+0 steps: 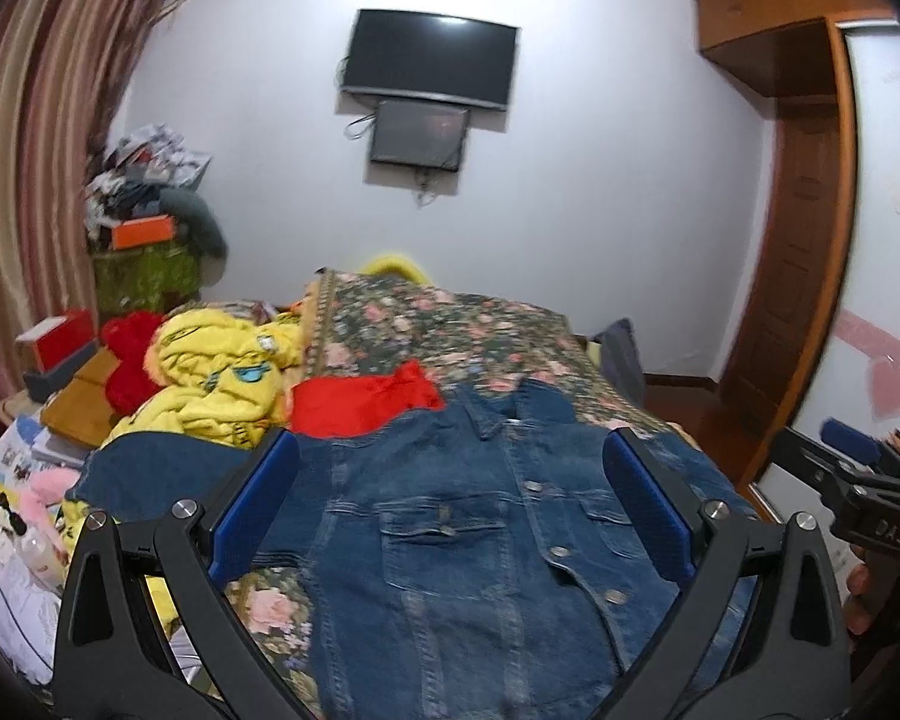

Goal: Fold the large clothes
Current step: 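Grasp the denim jacket sleeve with the left tool and lift it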

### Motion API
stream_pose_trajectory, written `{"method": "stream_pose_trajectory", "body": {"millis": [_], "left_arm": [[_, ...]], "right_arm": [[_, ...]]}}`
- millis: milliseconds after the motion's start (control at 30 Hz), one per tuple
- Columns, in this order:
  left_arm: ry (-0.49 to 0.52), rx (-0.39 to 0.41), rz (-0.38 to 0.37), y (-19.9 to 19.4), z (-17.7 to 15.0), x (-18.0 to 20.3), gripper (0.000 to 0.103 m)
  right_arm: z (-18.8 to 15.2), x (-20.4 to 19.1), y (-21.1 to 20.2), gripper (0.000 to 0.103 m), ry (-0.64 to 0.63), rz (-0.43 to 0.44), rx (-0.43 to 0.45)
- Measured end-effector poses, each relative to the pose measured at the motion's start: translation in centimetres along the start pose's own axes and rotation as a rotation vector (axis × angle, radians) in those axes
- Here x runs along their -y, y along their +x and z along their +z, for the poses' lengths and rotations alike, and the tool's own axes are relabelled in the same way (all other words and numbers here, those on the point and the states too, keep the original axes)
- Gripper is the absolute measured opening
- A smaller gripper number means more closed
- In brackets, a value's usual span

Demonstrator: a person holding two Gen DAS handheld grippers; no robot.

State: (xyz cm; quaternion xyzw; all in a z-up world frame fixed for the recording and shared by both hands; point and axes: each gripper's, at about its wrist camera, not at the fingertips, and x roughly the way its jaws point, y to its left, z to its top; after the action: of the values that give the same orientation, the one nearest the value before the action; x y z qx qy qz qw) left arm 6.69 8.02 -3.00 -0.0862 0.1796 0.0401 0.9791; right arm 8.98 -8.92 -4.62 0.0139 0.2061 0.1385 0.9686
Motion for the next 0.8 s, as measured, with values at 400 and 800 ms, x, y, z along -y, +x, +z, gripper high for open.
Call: {"method": "stream_pose_trajectory", "body": {"millis": [400,800], "left_arm": [[-0.214,-0.135,0.203,7.6,0.2,-12.6,0.101],[-0.368,-0.346,0.247,13.2,-2.6,-25.9,0.101]], "right_arm": [[0.6,0.2,7.2,0.103,-0.025,0.012,-0.155],[1.2,-0.3,14.4,0.103,-0.104,0.021,-0.316]]}}
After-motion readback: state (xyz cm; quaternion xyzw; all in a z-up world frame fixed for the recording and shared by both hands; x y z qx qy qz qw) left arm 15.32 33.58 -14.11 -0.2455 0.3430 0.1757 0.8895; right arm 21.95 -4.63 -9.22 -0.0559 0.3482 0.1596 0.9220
